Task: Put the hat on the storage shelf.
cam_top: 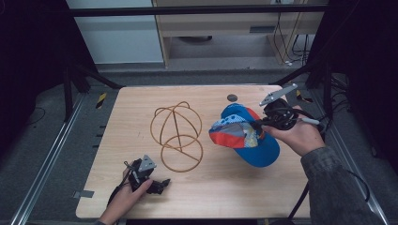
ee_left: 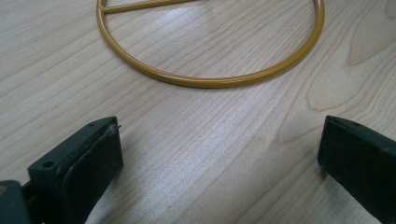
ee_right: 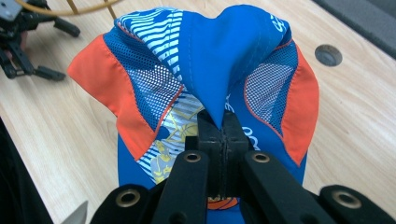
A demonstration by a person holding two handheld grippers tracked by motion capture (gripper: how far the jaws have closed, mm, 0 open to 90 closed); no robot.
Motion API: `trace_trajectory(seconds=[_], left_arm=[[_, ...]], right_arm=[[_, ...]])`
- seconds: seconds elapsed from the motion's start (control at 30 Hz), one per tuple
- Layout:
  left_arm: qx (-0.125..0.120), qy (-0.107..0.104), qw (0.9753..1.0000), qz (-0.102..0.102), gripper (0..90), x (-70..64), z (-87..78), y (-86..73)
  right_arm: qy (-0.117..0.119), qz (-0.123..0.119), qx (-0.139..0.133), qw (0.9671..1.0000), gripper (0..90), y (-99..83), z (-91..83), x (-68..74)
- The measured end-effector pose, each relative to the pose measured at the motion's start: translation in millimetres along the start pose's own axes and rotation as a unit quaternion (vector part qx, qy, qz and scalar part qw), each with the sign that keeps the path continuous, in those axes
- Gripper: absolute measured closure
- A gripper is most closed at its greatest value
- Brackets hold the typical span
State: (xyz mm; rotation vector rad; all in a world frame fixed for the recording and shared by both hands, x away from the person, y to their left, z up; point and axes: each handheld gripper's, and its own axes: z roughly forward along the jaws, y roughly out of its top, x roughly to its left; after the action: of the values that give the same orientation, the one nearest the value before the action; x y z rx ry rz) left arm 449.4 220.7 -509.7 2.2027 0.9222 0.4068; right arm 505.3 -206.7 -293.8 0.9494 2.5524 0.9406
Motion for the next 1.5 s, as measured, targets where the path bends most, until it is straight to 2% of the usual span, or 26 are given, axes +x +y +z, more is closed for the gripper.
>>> trace_trajectory(seconds=[0.3,0.7,0.93,1.5], left_arm=[[0.000,0.000,1.0000,0.000,0.0,0.0,-0.1,0.1],[0.002,0.000,1.0000,0.000,0.0,0.1,-0.3,0.2],[0.002,-0.001,1.0000,0.001,0.0,0.3,-0.2,0.3],[0.002,-0.001,1.0000,0.001,0.0,0.4,-0.1,0.3]], right_arm=[[-0.008,-0.006,-0.022,0.9997,90.0,10.3,-7.4,2.1],[-0.023,-0.022,-0.042,0.9986,90.0,40.8,-24.6,8.7],[-0.027,-0.029,-0.065,0.9971,90.0,55.3,-33.4,15.3],[-0.031,-0.055,-0.094,0.9936,90.0,89.6,-43.3,31.6]])
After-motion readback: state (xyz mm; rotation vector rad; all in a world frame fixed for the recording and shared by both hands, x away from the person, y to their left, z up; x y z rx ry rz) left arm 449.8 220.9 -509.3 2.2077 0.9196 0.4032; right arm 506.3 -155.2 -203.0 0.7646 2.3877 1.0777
